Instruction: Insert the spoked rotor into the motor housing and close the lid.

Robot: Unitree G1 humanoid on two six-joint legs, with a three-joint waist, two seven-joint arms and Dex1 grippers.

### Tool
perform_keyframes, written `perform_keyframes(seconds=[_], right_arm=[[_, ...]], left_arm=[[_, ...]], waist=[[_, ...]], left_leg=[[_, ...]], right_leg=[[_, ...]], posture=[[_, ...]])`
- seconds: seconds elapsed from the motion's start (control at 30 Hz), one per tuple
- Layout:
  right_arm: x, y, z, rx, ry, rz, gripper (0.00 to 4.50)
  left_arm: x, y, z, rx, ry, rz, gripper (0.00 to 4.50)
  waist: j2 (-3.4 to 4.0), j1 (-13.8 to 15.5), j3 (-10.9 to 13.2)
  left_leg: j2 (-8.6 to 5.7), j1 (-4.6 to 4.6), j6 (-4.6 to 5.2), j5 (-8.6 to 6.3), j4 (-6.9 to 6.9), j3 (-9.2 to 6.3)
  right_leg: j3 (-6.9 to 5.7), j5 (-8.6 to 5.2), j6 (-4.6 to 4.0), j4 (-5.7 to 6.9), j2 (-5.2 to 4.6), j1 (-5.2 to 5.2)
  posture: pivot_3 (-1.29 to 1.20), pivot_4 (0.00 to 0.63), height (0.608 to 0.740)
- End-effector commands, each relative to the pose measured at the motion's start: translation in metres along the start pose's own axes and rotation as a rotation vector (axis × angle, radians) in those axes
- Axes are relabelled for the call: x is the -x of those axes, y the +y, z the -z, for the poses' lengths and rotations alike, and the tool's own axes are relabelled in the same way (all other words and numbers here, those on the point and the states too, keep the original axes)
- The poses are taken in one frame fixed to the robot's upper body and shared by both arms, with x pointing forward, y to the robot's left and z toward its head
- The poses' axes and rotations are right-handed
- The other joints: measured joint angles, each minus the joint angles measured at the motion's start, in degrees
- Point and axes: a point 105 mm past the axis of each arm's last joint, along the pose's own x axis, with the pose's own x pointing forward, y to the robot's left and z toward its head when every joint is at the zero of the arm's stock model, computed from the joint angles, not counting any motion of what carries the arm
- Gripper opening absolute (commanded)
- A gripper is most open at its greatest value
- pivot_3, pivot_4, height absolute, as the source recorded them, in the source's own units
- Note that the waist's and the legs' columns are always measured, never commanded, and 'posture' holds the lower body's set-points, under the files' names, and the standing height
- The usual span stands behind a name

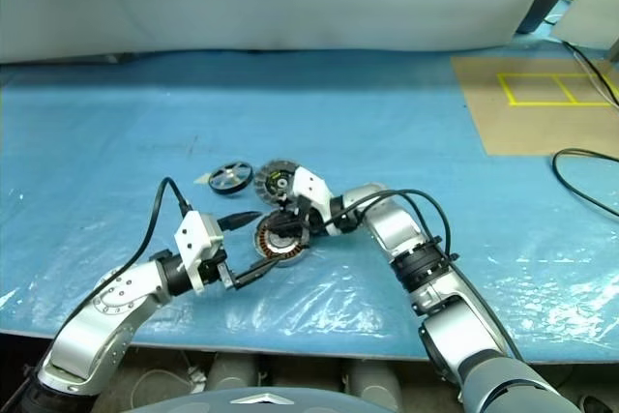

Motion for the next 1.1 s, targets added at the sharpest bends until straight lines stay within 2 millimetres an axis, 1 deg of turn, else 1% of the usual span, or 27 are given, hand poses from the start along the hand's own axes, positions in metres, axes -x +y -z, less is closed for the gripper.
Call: perform_keyframes(seconds=[0.03, 0.07, 0.1, 0.17, 0.2, 0.27, 0.33, 0.43, 0.53, 0.57, 0.67, 0.7, 0.77, 0.83, 0.87, 0.9, 0.93, 1.0, 1.1], right_arm=[[-0.003, 0.004, 0.035, -0.039, 0.134, 0.013, 0.03], [-0.003, 0.004, 0.034, -0.047, 0.126, 0.010, 0.03], [-0.002, 0.004, 0.028, -0.063, 0.092, 0.009, 0.03], [0.000, 0.002, 0.007, -0.087, -0.012, 0.006, 0.03], [0.003, 0.001, -0.007, -0.095, -0.081, -0.001, 0.03], [0.008, 0.002, -0.027, -0.087, -0.170, -0.022, 0.03], [0.012, 0.004, -0.039, -0.087, -0.220, -0.043, 0.03], [0.014, 0.008, -0.048, -0.093, -0.257, -0.068, 0.03], [0.013, 0.011, -0.047, -0.077, -0.238, -0.083, 0.03], [0.012, 0.012, -0.043, -0.072, -0.216, -0.086, 0.03], [0.004, 0.010, -0.007, -0.024, -0.025, -0.055, 0.03], [0.003, 0.009, 0.002, -0.020, 0.014, -0.044, 0.03], [0.001, 0.009, 0.028, 0.004, 0.114, -0.028, 0.03], [0.000, 0.011, 0.045, 0.026, 0.178, -0.022, 0.03], [0.000, 0.010, 0.045, 0.017, 0.178, -0.015, 0.03], [0.001, 0.009, 0.040, 0.003, 0.153, -0.016, 0.03], [0.001, 0.009, 0.033, -0.017, 0.116, -0.023, 0.03], [0.004, 0.007, 0.012, -0.032, 0.017, -0.030, 0.03], [0.011, 0.002, -0.012, -0.001, -0.095, -0.020, 0.03]], left_arm=[[0.001, -0.002, -0.008, -0.025, -0.033, 0.004, 4.50], [0.001, -0.003, -0.008, -0.024, -0.033, 0.004, 4.50], [0.000, -0.003, -0.008, -0.023, -0.033, 0.004, 4.50], [0.001, -0.004, -0.008, -0.022, -0.030, 0.006, 4.50], [0.001, -0.004, -0.007, -0.021, -0.029, 0.007, 4.50], [0.001, -0.005, -0.007, -0.020, -0.029, 0.008, 4.50], [0.001, -0.005, -0.008, -0.020, -0.031, 0.010, 4.50], [0.001, -0.005, -0.008, -0.020, -0.032, 0.012, 4.50], [0.003, -0.002, -0.008, -0.024, -0.030, 0.012, 4.50], [0.003, -0.002, -0.008, -0.024, -0.029, 0.012, 4.50], [0.002, -0.002, -0.006, -0.023, -0.028, 0.012, 4.50], [0.002, -0.002, -0.006, -0.023, -0.028, 0.012, 4.50], [0.001, -0.003, -0.006, -0.021, -0.028, 0.011, 4.50], [0.000, -0.004, -0.005, -0.021, -0.027, 0.010, 4.50], [0.001, -0.004, -0.005, -0.021, -0.027, 0.009, 4.50], [0.001, -0.004, -0.005, -0.021, -0.027, 0.009, 4.50], [0.001, -0.005, -0.005, -0.021, -0.026, 0.009, 4.50], [0.003, -0.005, -0.005, -0.020, -0.026, 0.007, 4.50], [0.004, -0.003, -0.007, -0.023, -0.028, 0.003, 4.50]], waist=[[0.00, -0.1, 0.0], [0.01, 0.0, 0.0], [0.01, 0.0, 0.0], [0.01, 0.1, 0.0], [0.01, 0.2, 0.0], [0.02, 0.2, 0.0], [0.03, 0.2, 0.0], [0.02, 0.1, 0.0], [0.02, 0.1, 0.0], [0.02, 0.1, 0.0], [0.02, 0.1, 0.0], [0.02, 0.1, 0.0], [0.05, 0.0, 0.0], [0.05, 0.0, 0.0], [0.05, 0.0, 0.0], [0.06, 0.1, 0.0], [0.06, 0.1, 0.0], [0.06, 0.1, 0.0], [0.05, 0.2, 0.0]], left_leg=[[0.02, 0.16, 0.00, 0.00, 0.00, 0.00], [0.03, 0.46, 0.02, -0.02, 0.00, 0.01], [0.03, 0.62, 0.09, -0.06, -0.01, 0.01], [0.01, 0.88, 0.23, -0.15, -0.01, 0.02], [0.00, 0.90, 0.23, -0.15, -0.01, 0.02], [0.01, 0.83, 0.23, -0.14, -0.01, 0.02], [0.01, 0.56, 0.23, -0.13, -0.01, 0.02], [0.01, 0.02, 0.02, 0.00, 0.00, 0.01], [0.01, -0.17, 0.01, 0.01, -0.04, -0.01], [0.01, -0.17, 0.01, 0.00, -0.06, -0.01], [0.02, -0.15, 0.00, 0.00, -0.07, -0.02], [0.02, -0.14, 0.00, 0.00, -0.07, -0.01], [0.01, -0.13, 0.00, 0.00, -0.02, -0.01], [0.01, 0.07, 0.00, -0.01, 0.00, 0.01], [0.02, 0.28, 0.01, -0.01, 0.00, 0.01], [0.02, 0.46, 0.02, -0.02, -0.01, 0.02], [0.01, 0.65, 0.07, -0.05, -0.01, 0.02], [0.00, 0.88, 0.23, -0.15, -0.02, 0.03], [0.00, 0.81, 0.23, -0.14, -0.01, 0.03]], right_leg=[[0.00, -0.01, -0.01, 0.00, 0.01, 0.18], [0.00, -0.02, -0.01, -0.01, 0.00, 0.39], [0.02, -0.03, 0.00, -0.01, 0.00, 0.52], [0.08, -0.05, 0.03, -0.01, -0.02, 0.72], [0.08, -0.05, 0.04, -0.01, -0.02, 0.75], [0.09, -0.04, 0.02, -0.01, -0.02, 0.70], [0.09, -0.03, 0.00, -0.01, 0.00, 0.46], [0.05, 0.00, 0.00, -0.01, 0.02, 0.02], [0.00, 0.12, 0.19, 0.01, 0.03, -0.12], [-0.02, 0.12, 0.19, 0.01, 0.03, -0.12], [-0.03, 0.08, 0.12, 0.00, 0.03, -0.12], [-0.04, 0.01, 0.01, -0.01, 0.02, -0.11], [-0.03, 0.00, -0.01, -0.01, 0.01, -0.10], [0.00, -0.01, -0.01, -0.01, 0.00, 0.09], [0.00, -0.02, -0.01, -0.03, 0.00, 0.27], [0.01, -0.03, -0.01, -0.04, -0.01, 0.41], [0.03, -0.04, 0.00, -0.04, -0.02, 0.57], [0.07, -0.05, 0.02, -0.04, -0.03, 0.76], [0.08, -0.04, 0.01, -0.04, -0.02, 0.70]], posture=[[0.00, 0.150, 0.740], [0.00, 0.150, 0.740], [0.00, 0.150, 0.740], [0.00, 0.150, 0.740], [0.00, 0.150, 0.740], [0.00, 0.150, 0.740], [0.00, 0.150, 0.740], [0.00, 0.150, 0.740], [0.00, 0.150, 0.740], [0.00, 0.150, 0.740], [0.00, 0.150, 0.740], [0.00, 0.150, 0.740], [0.00, 0.150, 0.740], [0.00, 0.150, 0.740], [0.00, 0.150, 0.740], [0.00, 0.150, 0.740], [0.00, 0.150, 0.740], [0.00, 0.150, 0.740], [0.00, 0.150, 0.740]])
